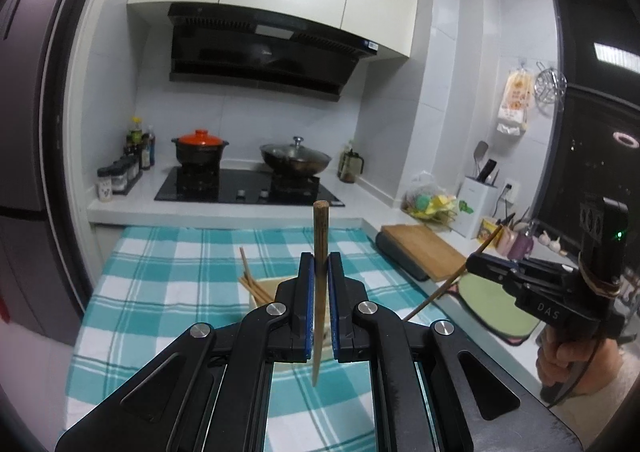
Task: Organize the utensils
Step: 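Lift both held chopsticks upright and carry them above the holder box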
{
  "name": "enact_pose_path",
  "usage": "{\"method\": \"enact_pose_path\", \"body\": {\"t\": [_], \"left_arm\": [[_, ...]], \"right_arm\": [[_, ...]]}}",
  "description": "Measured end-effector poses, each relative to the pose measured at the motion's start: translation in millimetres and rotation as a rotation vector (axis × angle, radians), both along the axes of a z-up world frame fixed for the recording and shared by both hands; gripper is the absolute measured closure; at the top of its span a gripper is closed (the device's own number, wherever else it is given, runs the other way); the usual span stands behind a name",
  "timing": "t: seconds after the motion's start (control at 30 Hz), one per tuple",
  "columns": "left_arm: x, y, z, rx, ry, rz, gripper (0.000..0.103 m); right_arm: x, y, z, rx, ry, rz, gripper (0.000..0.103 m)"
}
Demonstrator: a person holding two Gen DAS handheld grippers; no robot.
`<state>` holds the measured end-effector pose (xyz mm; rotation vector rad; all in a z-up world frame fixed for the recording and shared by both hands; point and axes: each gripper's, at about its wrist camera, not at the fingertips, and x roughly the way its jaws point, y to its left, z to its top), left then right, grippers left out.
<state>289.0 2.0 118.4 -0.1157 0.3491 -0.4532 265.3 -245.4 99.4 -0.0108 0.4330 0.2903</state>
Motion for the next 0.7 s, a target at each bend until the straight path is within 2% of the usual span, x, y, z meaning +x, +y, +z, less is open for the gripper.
{"method": "enact_pose_path", "body": {"t": [0.13,0.3,0.47,0.7], "left_arm": [[31.9,-4.8,18.9,-0.005,-0.048,0.040,0.098],[90.8,-19.5,11.2,0.007,0.003,0.074,0.098],[145.7,-35.8,-17.3,0.034,0.125,0.072,0.098],[192.6,-53.5,-71.2,0.093,0.276,0.069,0.098]], "right_arm": [[24.1,2.9,19.7,-0.011,-0.047,-0.006,0.098],[70.7,8.2,28.2,-0.036,-0.055,-0.009,0.098],[125.6,13.3,10.1,-0.071,0.044,-0.015,0.098],[190.6,25.0,-35.2,-0.140,0.212,-0.003,0.098]]}}
